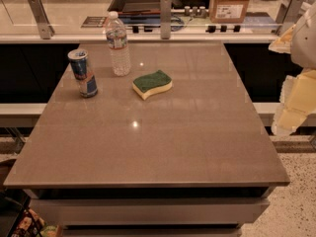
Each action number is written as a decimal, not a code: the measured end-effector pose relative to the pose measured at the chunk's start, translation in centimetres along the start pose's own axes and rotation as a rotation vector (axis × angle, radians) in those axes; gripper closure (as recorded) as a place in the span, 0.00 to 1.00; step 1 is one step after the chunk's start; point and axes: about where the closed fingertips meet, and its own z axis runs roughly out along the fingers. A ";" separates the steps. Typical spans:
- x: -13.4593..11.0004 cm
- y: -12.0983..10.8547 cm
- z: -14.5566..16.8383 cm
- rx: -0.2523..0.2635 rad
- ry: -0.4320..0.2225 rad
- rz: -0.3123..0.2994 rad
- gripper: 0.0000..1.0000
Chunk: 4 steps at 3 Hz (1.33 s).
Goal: Pick redbull can
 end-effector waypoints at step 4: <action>-6.4 -0.5 -2.3 0.197 -0.455 -0.041 0.00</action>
Offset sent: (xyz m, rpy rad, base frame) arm 0.0013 0.0254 0.0268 0.2410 -0.1760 0.0306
